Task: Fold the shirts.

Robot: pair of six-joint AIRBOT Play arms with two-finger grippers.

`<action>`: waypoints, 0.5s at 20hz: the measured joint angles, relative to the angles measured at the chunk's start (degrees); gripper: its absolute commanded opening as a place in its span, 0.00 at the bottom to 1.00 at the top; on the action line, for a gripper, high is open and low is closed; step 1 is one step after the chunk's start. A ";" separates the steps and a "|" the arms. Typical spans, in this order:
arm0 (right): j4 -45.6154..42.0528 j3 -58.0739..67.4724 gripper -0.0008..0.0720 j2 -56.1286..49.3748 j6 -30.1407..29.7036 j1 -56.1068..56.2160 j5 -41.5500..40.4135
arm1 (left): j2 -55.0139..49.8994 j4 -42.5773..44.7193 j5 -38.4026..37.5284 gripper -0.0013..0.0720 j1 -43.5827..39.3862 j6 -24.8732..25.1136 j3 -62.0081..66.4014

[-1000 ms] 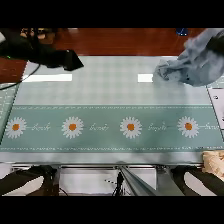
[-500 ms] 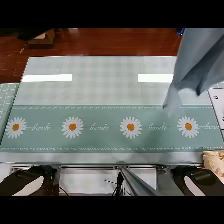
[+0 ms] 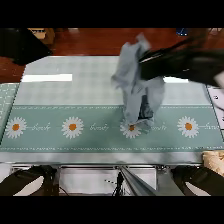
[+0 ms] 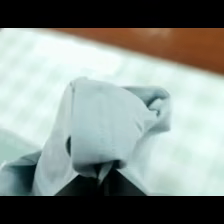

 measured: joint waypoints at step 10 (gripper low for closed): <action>-4.94 0.98 0.69 -8.50 -6.12 4.00 2.95 | -1.51 11.91 -3.45 1.00 0.02 -0.46 -6.16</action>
